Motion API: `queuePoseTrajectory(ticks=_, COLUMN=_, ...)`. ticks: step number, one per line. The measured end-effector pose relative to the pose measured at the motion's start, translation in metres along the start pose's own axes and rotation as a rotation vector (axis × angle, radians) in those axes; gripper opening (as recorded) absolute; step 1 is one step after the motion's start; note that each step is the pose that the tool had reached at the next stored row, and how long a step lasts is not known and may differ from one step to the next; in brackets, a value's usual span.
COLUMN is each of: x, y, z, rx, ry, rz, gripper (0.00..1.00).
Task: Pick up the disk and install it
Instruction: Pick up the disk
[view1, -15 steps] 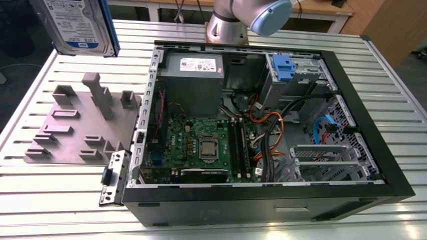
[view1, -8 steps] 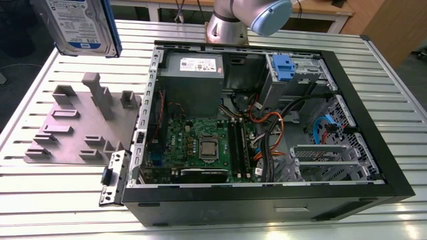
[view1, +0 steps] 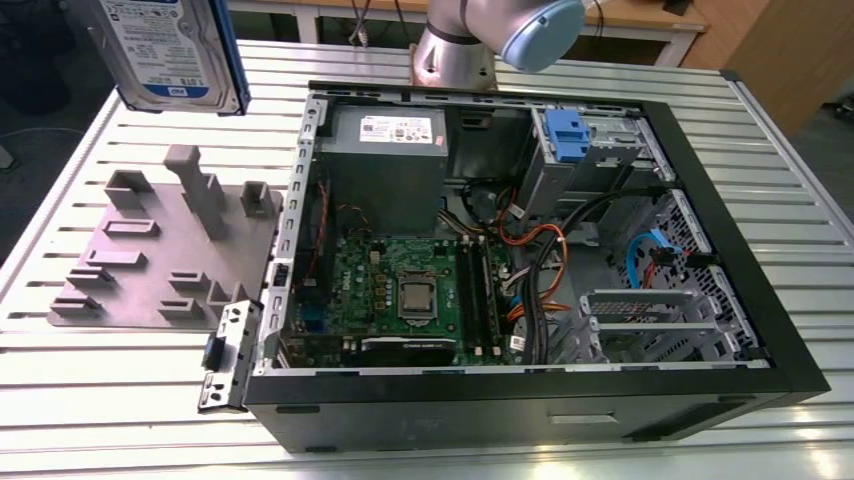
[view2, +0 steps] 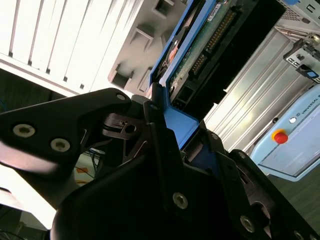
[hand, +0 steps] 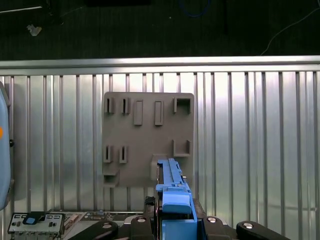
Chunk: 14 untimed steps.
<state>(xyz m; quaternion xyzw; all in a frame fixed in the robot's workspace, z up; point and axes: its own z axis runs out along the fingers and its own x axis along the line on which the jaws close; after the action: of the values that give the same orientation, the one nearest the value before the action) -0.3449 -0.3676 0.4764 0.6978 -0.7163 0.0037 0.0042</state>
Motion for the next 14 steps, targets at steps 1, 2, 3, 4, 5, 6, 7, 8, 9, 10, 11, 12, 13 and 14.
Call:
queuePoseTrajectory(ticks=1, x=0.0, y=-0.0008, z=0.0, rx=0.0001, ry=0.0, rz=0.0, gripper=0.37)
queuePoseTrajectory(ticks=2, x=0.0, y=-0.0017, z=0.0001, rx=0.0002, ry=-0.0001, rz=0.0, gripper=0.37)
queuePoseTrajectory(ticks=3, x=0.0, y=-0.0024, z=0.0, rx=0.0, ry=0.0, rz=0.0, gripper=0.37)
queuePoseTrajectory(ticks=4, x=-0.0001, y=-0.0032, z=0.0, rx=0.0, ry=0.0, rz=0.0, gripper=0.37)
queuePoseTrajectory(ticks=5, x=-0.0001, y=-0.004, z=0.0, rx=0.0001, ry=0.0, rz=0.0, gripper=0.37)
queuePoseTrajectory(ticks=6, x=-0.0001, y=-0.0047, z=0.0, rx=0.0001, ry=0.0, rz=0.0, gripper=0.37)
queuePoseTrajectory(ticks=7, x=-0.0001, y=-0.0054, z=0.0, rx=0.0001, ry=0.0, rz=0.0, gripper=0.37)
queuePoseTrajectory(ticks=8, x=-0.0001, y=-0.0062, z=0.0, rx=0.0001, ry=0.0, rz=0.0, gripper=0.37)
queuePoseTrajectory(ticks=9, x=-0.0002, y=-0.007, z=0.0, rx=0.0001, ry=0.0, rz=0.0, gripper=0.37)
queuePoseTrajectory(ticks=10, x=-0.0002, y=-0.0078, z=0.0, rx=0.0001, ry=0.0, rz=0.0, gripper=0.37)
queuePoseTrajectory(ticks=11, x=-0.0002, y=-0.0086, z=0.0, rx=0.0001, ry=-0.0001, rz=0.0, gripper=0.37)
queuePoseTrajectory(ticks=12, x=-0.0002, y=-0.0095, z=0.0001, rx=0.0001, ry=-0.0001, rz=0.0, gripper=0.37)
queuePoseTrajectory(ticks=13, x=-0.0003, y=-0.0103, z=0.0, rx=0.0, ry=0.0, rz=0.0, gripper=0.37)
queuePoseTrajectory(ticks=14, x=-0.0003, y=-0.0111, z=0.0, rx=0.0, ry=0.0, rz=0.0, gripper=0.37)
